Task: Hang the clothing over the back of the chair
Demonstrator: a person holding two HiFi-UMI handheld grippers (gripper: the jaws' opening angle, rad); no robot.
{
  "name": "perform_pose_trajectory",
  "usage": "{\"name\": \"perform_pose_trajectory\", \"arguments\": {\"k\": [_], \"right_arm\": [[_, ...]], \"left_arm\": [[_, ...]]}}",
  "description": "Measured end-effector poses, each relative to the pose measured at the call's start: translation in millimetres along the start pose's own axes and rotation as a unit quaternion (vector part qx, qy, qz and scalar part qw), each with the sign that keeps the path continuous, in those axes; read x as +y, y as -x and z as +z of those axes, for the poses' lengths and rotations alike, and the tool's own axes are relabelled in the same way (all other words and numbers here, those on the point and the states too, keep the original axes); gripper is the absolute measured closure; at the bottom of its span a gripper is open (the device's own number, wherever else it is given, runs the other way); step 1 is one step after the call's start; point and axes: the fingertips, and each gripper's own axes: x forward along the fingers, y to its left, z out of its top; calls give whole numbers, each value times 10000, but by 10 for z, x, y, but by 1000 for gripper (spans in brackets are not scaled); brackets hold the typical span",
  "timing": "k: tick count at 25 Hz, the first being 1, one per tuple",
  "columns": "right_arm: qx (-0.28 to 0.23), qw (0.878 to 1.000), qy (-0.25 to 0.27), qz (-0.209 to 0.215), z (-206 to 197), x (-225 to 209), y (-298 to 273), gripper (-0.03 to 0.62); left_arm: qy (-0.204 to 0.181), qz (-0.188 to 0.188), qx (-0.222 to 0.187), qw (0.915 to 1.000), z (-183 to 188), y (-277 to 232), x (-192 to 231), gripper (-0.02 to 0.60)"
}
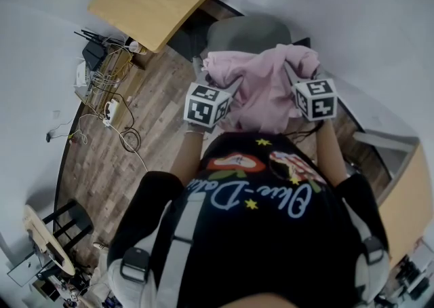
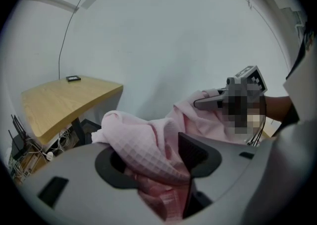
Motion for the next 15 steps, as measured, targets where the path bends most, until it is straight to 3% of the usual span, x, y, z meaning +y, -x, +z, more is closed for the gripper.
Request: {"name": "perform_pose_trajectory", "arguments": {"k": [12,15], "right_arm": [[557,9983,174,-45,-339,-49,-45,479],[655,9973,298,-117,-388,-51,-26,479]], "left_arm": [[-151,-4,594,9981,-229,-75,-23,348],[-187,2,737,9971,-295,-46,-16,314]]}}
